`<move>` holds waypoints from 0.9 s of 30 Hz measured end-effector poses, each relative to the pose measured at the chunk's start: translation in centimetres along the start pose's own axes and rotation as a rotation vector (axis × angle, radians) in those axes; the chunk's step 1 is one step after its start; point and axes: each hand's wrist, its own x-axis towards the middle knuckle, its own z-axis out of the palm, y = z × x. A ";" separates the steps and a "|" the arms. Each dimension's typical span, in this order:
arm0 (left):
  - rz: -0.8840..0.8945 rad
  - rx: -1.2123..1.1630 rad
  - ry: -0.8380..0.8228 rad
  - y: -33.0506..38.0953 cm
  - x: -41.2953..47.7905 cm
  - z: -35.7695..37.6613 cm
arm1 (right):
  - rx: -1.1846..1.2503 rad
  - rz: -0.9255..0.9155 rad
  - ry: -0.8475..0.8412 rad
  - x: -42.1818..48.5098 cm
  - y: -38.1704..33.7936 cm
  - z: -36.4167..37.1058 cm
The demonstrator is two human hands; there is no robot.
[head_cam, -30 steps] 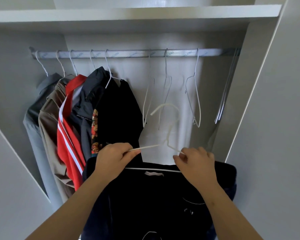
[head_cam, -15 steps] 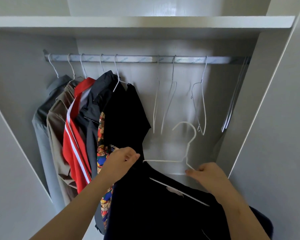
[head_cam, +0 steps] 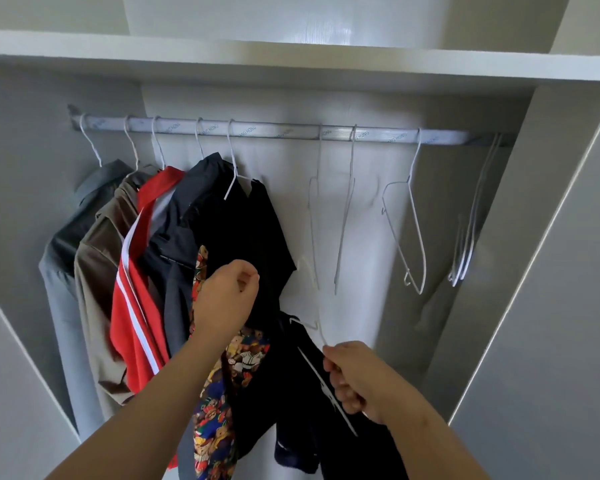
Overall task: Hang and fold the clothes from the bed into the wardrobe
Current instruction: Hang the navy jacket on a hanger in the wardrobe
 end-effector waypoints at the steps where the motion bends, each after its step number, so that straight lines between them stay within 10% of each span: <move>1: 0.017 0.022 0.024 -0.2 0.9 -0.3 | 0.051 0.005 -0.006 0.5 -1.0 0.6; 13: 0.172 0.191 0.042 -4.0 13.0 -2.7 | 0.479 -0.205 -0.066 7.9 -13.6 6.0; 27: 0.136 0.243 -0.431 -7.7 20.5 -3.1 | 0.546 -0.376 0.092 14.8 -25.9 7.9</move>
